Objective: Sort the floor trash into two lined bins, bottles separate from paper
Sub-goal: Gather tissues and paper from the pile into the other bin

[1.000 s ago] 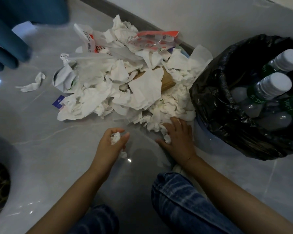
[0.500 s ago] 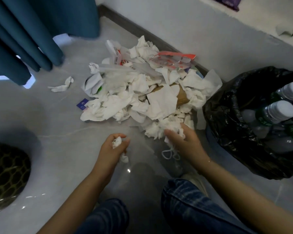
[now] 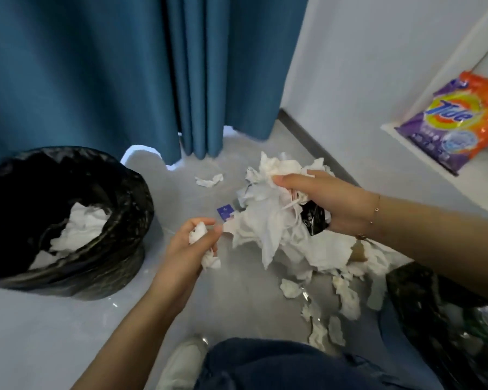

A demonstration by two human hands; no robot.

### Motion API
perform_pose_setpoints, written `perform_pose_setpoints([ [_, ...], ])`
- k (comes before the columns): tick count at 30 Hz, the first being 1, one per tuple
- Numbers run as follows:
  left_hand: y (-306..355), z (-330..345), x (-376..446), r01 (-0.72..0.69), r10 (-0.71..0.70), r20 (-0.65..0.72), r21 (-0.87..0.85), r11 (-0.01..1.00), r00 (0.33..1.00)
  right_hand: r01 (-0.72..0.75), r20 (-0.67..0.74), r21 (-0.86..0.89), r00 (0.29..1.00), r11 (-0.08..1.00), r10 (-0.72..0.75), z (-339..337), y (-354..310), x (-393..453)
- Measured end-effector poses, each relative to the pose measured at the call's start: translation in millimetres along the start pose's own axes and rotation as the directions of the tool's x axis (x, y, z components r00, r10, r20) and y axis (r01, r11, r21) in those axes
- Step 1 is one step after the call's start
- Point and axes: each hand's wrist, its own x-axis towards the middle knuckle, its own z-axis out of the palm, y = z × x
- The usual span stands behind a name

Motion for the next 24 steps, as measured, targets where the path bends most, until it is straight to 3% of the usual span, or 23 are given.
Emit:
perform_pose_setpoints([
  [5, 53, -44, -16, -0.191, 0.195, -0.124, 0.04, 0.981, 0.973, 0.033, 0.089, 0.038, 0.995, 0.999, -0.036, 63, -51, 20],
  [10, 100, -107, -19, -0.366, 0.416, -0.343, 0.203, 0.908, 0.842, 0.063, 0.2, 0.089, 0.977, 0.994, -0.079, 131, -94, 46],
  [12, 106, -141, -15, -0.336, 0.438, -0.399, 0.302, 0.892, 0.805, 0.062, 0.24, 0.092, 0.967, 0.994, -0.083, 159, -104, 59],
  [15, 100, -187, 0, -0.177, 0.375, -0.408, 0.445, 0.878, 0.833, 0.028, 0.28, 0.097, 0.958, 0.995, -0.054, 197, -104, 82],
  [19, 88, -223, 4, -0.084, 0.404, -0.339, 0.669, 0.738, 0.849, -0.038, 0.259, 0.022, 0.965, 0.999, 0.031, 243, -77, 121],
  [22, 78, -235, 0, -0.115, 0.533, -0.351, 0.745, 0.657, 0.77, -0.088, 0.093, -0.081, 0.991, 0.993, 0.095, 267, -45, 145],
  [24, 72, -240, -1, -0.176, 0.58, -0.382, 0.708, 0.684, 0.72, -0.189, 0.029, -0.143, 0.98, 0.972, 0.195, 277, -27, 158],
])
